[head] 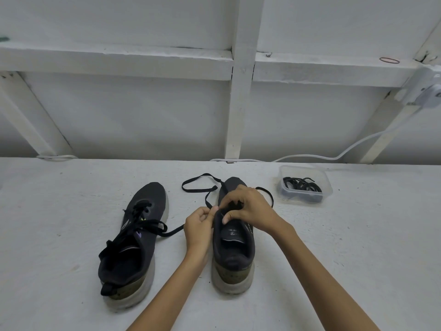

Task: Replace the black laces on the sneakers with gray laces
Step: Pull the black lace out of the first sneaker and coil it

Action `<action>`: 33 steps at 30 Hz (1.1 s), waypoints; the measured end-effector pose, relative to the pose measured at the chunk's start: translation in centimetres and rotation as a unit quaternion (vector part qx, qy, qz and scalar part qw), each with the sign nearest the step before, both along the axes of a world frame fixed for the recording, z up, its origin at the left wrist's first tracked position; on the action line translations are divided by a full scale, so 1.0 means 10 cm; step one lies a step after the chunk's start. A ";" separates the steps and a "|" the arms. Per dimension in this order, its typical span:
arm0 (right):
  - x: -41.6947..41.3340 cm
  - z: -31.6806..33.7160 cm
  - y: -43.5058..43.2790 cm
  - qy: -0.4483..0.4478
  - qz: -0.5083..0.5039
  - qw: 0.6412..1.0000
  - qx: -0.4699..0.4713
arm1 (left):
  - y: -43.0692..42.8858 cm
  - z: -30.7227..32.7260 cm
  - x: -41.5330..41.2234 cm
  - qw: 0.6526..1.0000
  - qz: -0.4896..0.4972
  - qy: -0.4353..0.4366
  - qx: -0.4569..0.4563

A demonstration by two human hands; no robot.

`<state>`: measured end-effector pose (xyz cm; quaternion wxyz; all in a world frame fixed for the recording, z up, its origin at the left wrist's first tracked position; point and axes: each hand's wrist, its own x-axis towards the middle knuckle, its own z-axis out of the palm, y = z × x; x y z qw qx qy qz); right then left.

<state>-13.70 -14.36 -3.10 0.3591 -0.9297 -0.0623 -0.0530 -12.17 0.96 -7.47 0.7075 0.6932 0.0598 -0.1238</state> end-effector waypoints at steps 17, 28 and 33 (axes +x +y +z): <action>0.01 0.13 -0.10 0.044 0.066 0.991 0.110 | 0.02 0.06 -0.04 0.996 0.036 0.041 -0.065; -0.16 -0.01 -0.19 0.027 0.009 0.999 0.042 | -0.01 0.11 -0.04 0.991 0.041 0.083 -0.101; -0.12 0.05 -0.07 0.000 -0.005 1.000 0.006 | 0.03 0.15 -0.01 0.987 0.063 0.092 -0.120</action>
